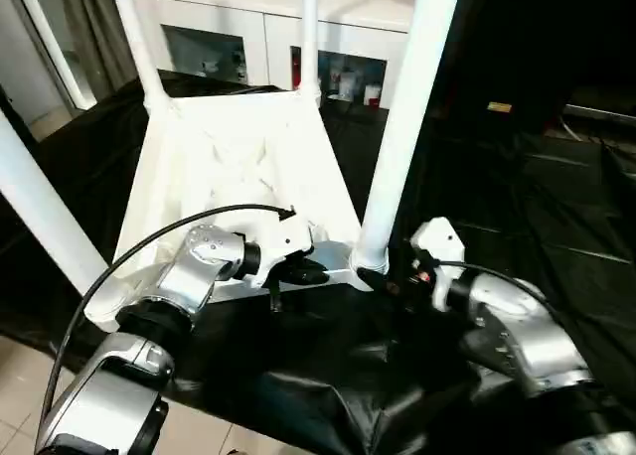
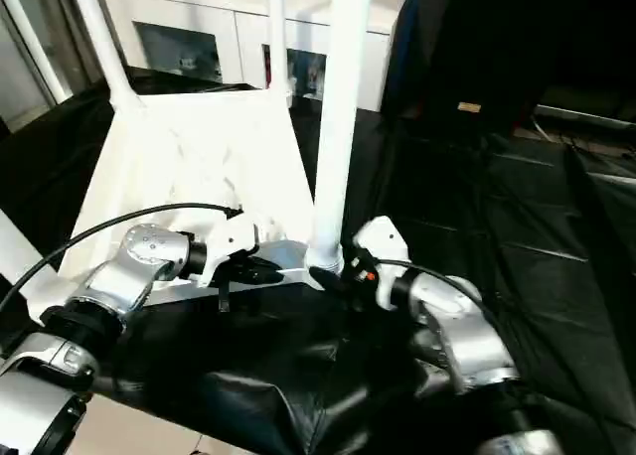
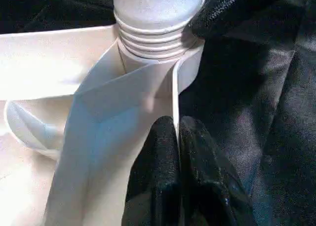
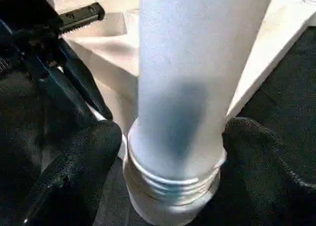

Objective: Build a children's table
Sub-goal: Rotate leg to tighten

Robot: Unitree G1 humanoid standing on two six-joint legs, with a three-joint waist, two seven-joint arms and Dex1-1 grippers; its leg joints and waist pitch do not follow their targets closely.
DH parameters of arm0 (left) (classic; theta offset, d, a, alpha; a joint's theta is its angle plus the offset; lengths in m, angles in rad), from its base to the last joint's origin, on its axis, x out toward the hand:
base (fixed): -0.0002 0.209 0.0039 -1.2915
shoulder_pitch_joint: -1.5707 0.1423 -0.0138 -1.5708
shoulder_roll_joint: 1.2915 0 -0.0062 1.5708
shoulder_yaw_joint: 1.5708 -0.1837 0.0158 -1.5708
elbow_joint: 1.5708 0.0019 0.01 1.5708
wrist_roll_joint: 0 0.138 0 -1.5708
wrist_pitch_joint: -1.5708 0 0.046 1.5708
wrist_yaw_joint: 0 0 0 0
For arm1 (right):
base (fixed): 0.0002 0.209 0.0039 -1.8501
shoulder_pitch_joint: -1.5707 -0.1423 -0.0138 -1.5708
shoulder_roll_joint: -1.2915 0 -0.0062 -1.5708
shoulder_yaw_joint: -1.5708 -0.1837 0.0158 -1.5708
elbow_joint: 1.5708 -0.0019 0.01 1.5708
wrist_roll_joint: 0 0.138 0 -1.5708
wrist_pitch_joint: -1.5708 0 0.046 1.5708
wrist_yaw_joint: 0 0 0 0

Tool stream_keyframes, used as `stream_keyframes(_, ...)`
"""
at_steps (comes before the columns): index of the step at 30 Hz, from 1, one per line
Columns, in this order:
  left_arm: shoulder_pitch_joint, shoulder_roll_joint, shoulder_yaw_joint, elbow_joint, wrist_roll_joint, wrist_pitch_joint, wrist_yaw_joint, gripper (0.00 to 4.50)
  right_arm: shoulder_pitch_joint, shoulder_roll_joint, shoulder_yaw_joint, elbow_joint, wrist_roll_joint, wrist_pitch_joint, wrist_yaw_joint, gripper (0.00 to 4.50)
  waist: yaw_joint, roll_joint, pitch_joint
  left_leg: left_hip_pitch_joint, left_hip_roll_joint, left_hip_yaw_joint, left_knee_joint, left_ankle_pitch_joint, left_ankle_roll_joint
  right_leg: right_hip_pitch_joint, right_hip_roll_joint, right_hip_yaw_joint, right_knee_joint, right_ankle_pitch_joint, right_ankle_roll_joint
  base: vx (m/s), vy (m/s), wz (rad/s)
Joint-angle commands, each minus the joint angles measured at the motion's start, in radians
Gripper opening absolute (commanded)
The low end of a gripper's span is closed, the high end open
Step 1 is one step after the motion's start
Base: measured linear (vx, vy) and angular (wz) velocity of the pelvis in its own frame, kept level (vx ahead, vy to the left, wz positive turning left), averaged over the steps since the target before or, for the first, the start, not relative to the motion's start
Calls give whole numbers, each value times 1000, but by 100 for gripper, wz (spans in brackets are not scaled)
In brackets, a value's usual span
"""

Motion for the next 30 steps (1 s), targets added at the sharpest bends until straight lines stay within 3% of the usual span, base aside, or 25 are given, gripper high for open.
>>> stream_keyframes(1,29,14,-29,17,24,15,-11,0,-15,-1,-17,24,6,-18,8,391,3,-8,-58,4,34,-18,-75,-286,20,42,-61,39,-89,-324,-205,0,0,0)
stream_keyframes(3,31,17,-30,14,24,17,-14,0,-24,6,-20,45,5,-29,9,391,3,-8,-58,4,35,-18,-75,-288,18,41,-63,40,-90,-336,-203,0,0,0)
stream_keyframes(16,32,31,-24,7,23,25,-10,0,-52,26,-31,109,23,-56,25,277,2,-11,-56,4,36,-19,-77,-294,18,39,-64,40,-92,-362,-197,0,0,0)
stream_keyframes(25,39,41,-24,3,19,35,-11,0,-53,49,-33,140,22,-71,18,266,-1,-10,-55,3,35,-19,-79,-302,17,39,-63,40,-92,-365,-199,0,0,0)
stream_keyframes(30,-4,-46,22,93,41,92,240,0,-58,154,-135,219,-12,-56,-322,266,-6,-11,-50,11,33,-22,-81,-351,-10,29,-62,37,-101,-460,-174,0,0,0)
